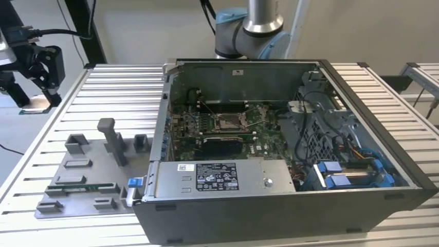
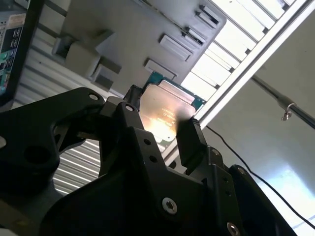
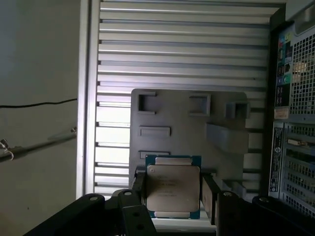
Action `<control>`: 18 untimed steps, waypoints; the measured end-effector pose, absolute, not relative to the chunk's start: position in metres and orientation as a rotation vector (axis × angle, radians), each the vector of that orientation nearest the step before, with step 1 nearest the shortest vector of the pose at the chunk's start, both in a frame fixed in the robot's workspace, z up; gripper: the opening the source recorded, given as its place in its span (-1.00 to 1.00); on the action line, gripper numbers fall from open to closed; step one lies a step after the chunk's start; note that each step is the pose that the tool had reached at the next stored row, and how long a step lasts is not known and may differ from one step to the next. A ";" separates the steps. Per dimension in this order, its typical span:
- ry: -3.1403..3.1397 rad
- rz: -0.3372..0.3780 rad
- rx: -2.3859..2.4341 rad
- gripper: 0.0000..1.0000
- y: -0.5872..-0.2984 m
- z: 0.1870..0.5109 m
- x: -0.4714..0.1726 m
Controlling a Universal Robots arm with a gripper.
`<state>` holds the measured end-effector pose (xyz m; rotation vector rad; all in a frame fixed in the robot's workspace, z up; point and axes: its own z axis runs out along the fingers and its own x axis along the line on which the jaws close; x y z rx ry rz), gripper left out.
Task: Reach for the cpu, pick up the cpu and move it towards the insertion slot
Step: 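Pick up the cpu and move it towards the insertion slot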
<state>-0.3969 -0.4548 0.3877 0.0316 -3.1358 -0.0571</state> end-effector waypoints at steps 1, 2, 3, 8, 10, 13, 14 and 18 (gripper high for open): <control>-3.136 -0.057 0.032 -1.00 -0.455 0.388 -0.395; -3.136 -0.057 0.032 -1.00 -0.455 0.388 -0.393; -3.136 -0.057 0.032 -1.00 -0.455 0.388 -0.392; -3.136 -0.057 0.031 -1.00 -0.455 0.388 -0.384; -3.136 -0.057 0.031 -1.00 -0.455 0.388 -0.382; -3.136 -0.057 0.032 -1.00 -0.455 0.388 -0.378; -3.136 -0.057 0.032 -1.00 -0.455 0.388 -0.377; -3.136 -0.057 0.032 -1.00 -0.455 0.388 -0.372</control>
